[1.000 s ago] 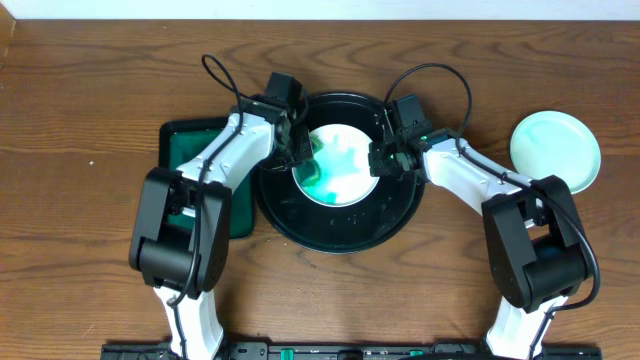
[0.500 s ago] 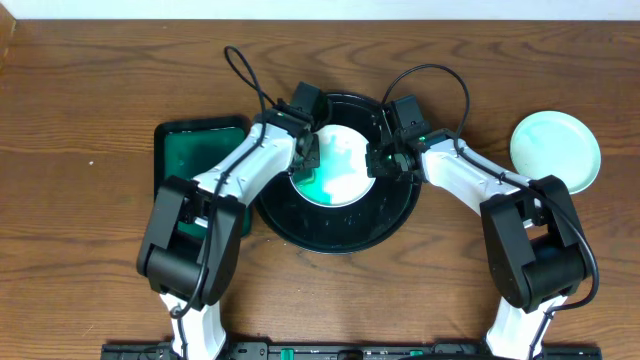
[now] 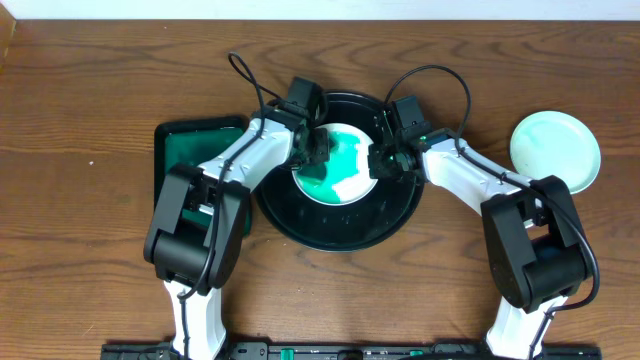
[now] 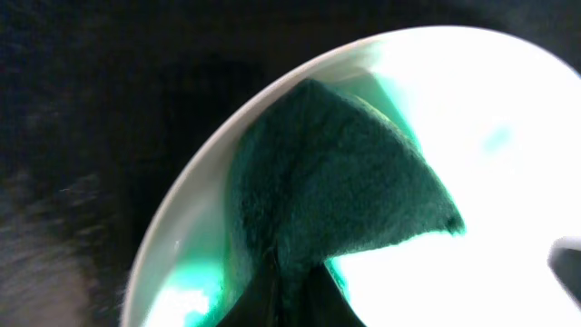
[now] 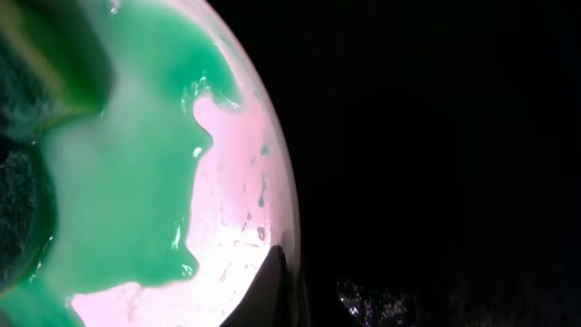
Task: Clean dirty plates on tray and stack at the side
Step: 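Scrub the white plate with the sponge in the left gripper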
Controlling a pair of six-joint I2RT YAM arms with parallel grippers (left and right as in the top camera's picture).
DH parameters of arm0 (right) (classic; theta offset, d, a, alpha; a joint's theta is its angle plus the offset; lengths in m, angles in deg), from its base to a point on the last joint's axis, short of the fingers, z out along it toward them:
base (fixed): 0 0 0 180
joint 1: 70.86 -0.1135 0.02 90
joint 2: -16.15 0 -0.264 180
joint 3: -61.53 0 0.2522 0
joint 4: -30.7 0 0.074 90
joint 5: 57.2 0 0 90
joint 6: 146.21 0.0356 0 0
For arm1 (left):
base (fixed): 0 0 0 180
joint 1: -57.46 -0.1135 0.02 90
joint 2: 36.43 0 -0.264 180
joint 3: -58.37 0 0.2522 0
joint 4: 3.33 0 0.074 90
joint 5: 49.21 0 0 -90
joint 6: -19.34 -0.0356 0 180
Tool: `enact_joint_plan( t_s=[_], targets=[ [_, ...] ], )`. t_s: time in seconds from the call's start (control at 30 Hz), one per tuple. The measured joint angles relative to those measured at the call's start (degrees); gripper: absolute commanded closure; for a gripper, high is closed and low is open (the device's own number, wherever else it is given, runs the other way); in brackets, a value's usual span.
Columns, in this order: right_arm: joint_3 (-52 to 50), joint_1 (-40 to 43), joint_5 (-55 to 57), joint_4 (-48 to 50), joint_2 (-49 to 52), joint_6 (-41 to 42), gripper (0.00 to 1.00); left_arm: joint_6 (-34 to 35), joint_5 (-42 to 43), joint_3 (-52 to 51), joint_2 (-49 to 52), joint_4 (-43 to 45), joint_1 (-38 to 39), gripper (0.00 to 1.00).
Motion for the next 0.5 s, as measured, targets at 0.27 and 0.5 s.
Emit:
enact_joint_plan(
  t_s=[0.27,0.5],
  targets=[
    [0.0,0.9,1.4,-0.7,-0.2,0.2,0.99,-1.0,13.8,-0.3,2.5,8.5,-0.7,0.93],
    [0.0,0.9,1.4,-0.6,-0.2,0.2,0.99,-1.2,21.9,-0.4,3.8,9.6,1.5,0.93]
  ],
)
